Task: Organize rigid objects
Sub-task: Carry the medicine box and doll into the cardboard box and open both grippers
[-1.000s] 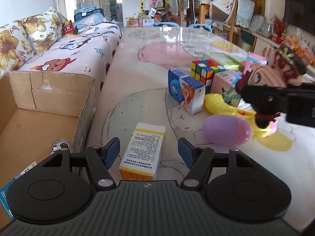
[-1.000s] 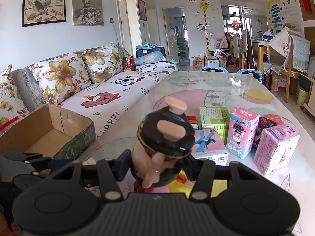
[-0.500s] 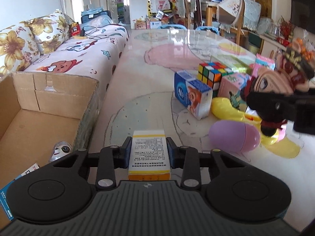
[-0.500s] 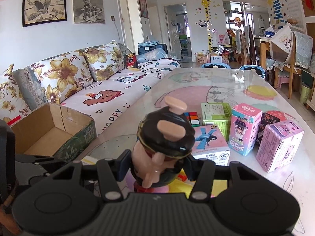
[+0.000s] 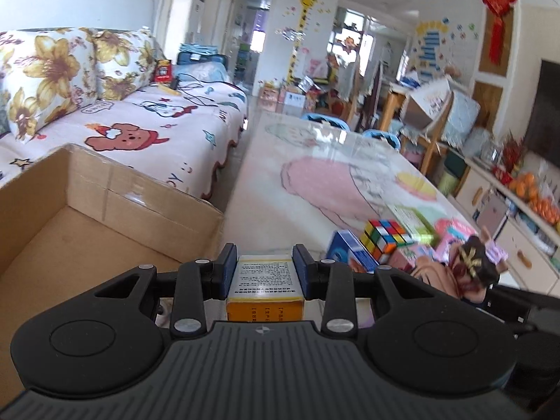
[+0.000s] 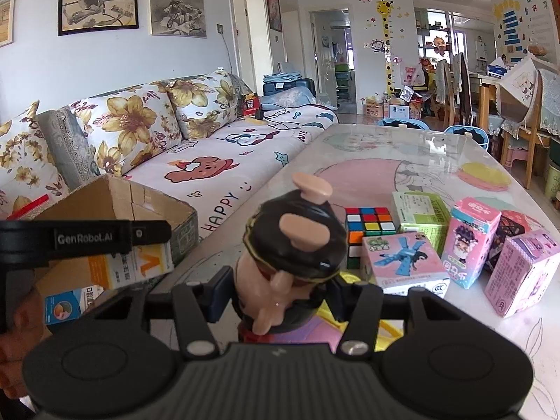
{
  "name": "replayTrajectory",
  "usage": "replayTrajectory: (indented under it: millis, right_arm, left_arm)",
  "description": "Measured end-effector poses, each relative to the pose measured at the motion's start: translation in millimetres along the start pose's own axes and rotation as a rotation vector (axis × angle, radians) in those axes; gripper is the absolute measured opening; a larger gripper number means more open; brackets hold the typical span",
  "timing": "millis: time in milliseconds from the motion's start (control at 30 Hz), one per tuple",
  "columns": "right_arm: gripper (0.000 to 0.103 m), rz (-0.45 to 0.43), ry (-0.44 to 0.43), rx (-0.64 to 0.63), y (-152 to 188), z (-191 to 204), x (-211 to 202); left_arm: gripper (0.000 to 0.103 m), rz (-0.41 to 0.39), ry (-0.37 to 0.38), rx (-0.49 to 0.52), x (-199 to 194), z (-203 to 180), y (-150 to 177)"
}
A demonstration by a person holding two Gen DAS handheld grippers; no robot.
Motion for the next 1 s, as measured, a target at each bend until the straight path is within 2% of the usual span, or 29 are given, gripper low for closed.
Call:
replayTrajectory:
  millis: [233, 533, 833, 1000]
  right_arm:
    - [0.054, -0.008, -0.068, -0.032, -13.4, 41.1, 13.3]
    - [0.054, -0.006, -0.196, -0.126, -35.3, 113.8, 45.2]
    - [0.054, 0.101, -0.284, -0.240, -20.7, 170.4, 90.3]
    - [0.054, 0.145, -0.268, -0.276, -10.4, 180.8, 105.1]
  left_arm:
    - [0.042, -0.060, -0.096, -0.126, -7.0, 56.5, -27.2]
    - [0.041, -0.066, -0.313, -0.238, -11.0, 125.8, -36.6]
    - [0.041, -0.018, -0.393, -0.291, -15.5, 142.9, -29.9]
    - [0.042, 0.005, -0.424, -0.309, -17.3, 144.2, -23.9]
Point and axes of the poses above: each gripper's, at about its wrist camera, not at the fingertips, and x roughly the way its jaws point, z to its left, y to its underside, the point moved 10 cm from there along x, roughly the way its jaws point, and after that the axes turned 2 degrees about -z, right-handed, at the moved point
